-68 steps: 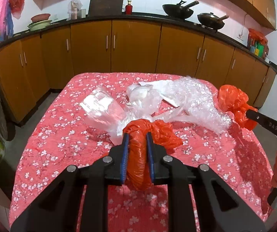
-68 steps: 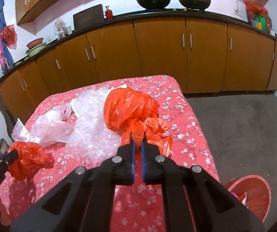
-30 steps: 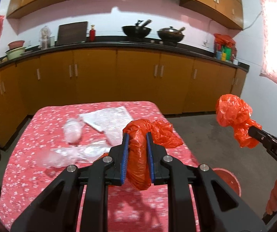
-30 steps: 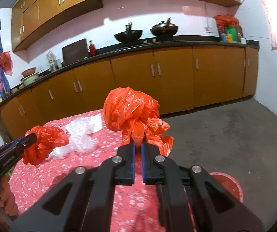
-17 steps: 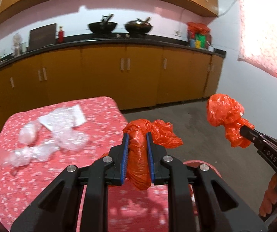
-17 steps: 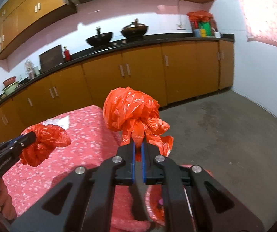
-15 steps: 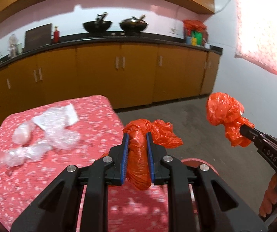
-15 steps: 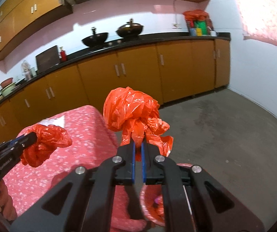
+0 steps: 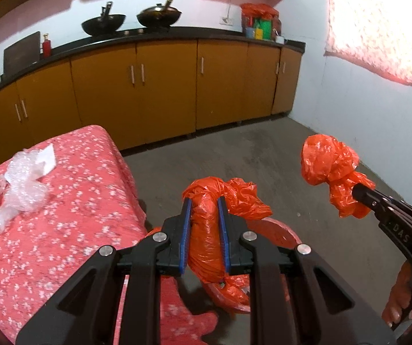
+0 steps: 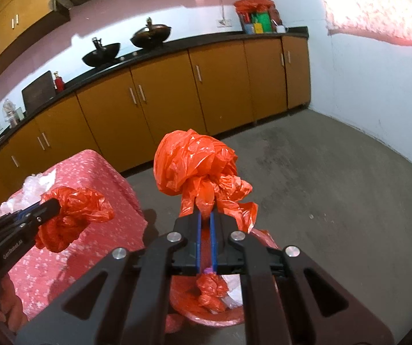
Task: Collect trash
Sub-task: 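Open both tools over the basket to drop the red bags, then move both tools back over the table toward the clear plastics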
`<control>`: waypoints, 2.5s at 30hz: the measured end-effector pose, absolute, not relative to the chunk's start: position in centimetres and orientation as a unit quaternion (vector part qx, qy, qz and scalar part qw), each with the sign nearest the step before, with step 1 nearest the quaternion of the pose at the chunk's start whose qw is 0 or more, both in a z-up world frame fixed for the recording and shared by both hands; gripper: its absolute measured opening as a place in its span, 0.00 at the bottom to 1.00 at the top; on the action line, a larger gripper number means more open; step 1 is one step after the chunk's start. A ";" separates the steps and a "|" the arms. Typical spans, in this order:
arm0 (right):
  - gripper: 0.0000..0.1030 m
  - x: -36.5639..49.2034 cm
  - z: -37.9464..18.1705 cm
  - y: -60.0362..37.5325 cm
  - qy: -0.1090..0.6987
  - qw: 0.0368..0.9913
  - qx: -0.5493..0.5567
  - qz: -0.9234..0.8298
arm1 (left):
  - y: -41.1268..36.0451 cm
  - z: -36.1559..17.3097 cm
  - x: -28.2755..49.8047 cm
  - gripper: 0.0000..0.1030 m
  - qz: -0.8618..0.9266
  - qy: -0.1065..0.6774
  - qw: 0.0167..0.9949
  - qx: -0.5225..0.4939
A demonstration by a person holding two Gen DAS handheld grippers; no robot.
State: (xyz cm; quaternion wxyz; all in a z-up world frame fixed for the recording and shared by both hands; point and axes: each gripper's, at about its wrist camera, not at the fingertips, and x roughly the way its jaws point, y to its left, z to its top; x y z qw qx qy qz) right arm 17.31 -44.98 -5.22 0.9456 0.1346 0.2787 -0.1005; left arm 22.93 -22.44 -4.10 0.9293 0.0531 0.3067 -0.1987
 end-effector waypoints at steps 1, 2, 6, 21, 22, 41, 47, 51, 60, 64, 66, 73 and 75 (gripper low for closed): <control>0.06 17.3 -5.5 -45.3 0.280 0.945 0.137 -0.102 | -22.8 -4.2 23.0 0.17 -0.200 0.308 0.928 0.055; 0.06 17.3 -5.7 -45.5 0.282 0.944 0.138 -0.103 | -23.2 -4.4 23.1 0.17 -0.201 0.310 0.928 0.057; 0.06 17.7 -6.7 -46.3 0.287 0.941 0.142 -0.105 | -24.0 -5.0 23.2 0.17 -0.202 0.316 0.925 0.065; 0.06 19.5 -10.4 -48.4 0.326 0.923 0.166 -0.117 | -28.1 -8.6 24.7 0.18 -0.222 0.361 0.902 0.083; 0.06 19.6 -10.6 -48.5 0.328 0.922 0.167 -0.118 | -28.2 -8.9 24.9 0.18 -0.224 0.365 0.900 0.083; 0.23 22.0 -13.8 -48.8 0.357 0.911 0.183 -0.099 | -29.8 -11.8 26.8 0.33 -0.238 0.401 0.881 0.080; 0.23 21.5 -13.5 -48.8 0.357 0.911 0.177 -0.107 | -29.0 -11.5 26.7 0.34 -0.238 0.400 0.882 0.069; 0.23 21.7 -12.7 -48.2 0.354 0.913 0.174 -0.107 | -27.3 -10.8 26.7 0.34 -0.228 0.398 0.887 0.055; 0.27 23.3 -9.6 -44.2 0.340 0.926 0.148 -0.072 | -19.8 -7.0 25.7 0.40 -0.191 0.358 0.914 0.021; 0.29 24.9 -7.5 -40.4 0.330 0.934 0.131 -0.035 | -14.4 -5.0 25.2 0.43 -0.154 0.335 0.930 0.013; 0.30 25.6 -6.6 -38.1 0.325 0.937 0.124 -0.014 | -11.2 -4.2 24.7 0.46 -0.128 0.321 0.938 0.016; 0.33 28.8 -3.9 -27.7 0.314 0.943 0.086 0.074 | 0.3 -2.9 23.5 0.55 -0.017 0.277 0.960 0.036; 0.34 29.8 -3.4 -24.0 0.313 0.941 0.078 0.102 | 3.3 -2.7 23.2 0.55 0.017 0.265 0.963 0.037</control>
